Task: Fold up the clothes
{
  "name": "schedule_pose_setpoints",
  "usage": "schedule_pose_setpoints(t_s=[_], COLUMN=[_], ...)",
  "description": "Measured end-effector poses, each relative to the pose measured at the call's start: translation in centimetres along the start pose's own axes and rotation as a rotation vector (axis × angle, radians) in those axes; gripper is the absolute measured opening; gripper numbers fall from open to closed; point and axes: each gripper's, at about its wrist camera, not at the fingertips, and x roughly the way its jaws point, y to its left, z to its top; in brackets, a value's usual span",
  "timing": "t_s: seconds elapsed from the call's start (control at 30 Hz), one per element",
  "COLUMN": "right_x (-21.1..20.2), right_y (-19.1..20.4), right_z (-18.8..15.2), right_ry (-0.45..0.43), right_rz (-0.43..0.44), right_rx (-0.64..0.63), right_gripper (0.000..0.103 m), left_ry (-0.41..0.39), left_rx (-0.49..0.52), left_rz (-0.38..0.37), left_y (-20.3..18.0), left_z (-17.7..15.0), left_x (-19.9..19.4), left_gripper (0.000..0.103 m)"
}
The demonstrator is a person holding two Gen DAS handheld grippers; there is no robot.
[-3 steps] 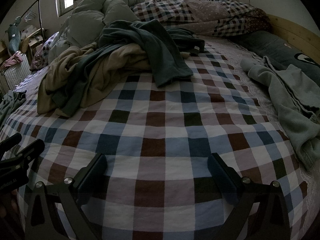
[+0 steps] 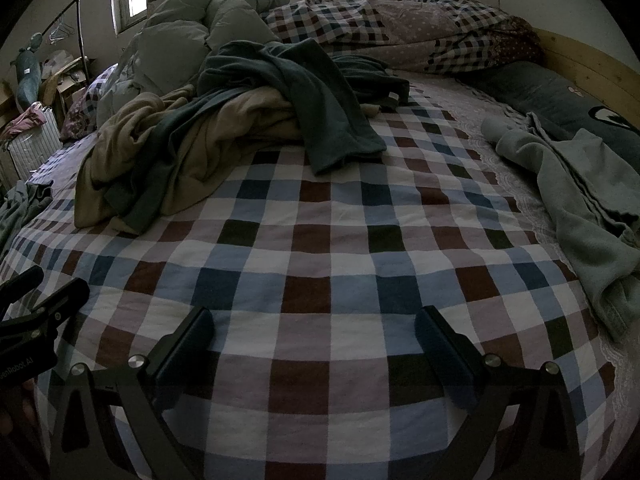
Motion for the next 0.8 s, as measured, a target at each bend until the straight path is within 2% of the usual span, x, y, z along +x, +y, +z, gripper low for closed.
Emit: schedule_pose_setpoints(t_s=[0.8], right_x=[0.13], right_y=[-0.07], right_z=[0.07], right_ry=[0.007], right_rz=[0.004], right_rx=[0.011], right_gripper=[0.103], left_ry=[0.000], left_rx=[0.010], left_rz=[0.006], left_y=[-0.22], left_z=[-0.13], left_x=[-0.07], left_gripper=[0.103])
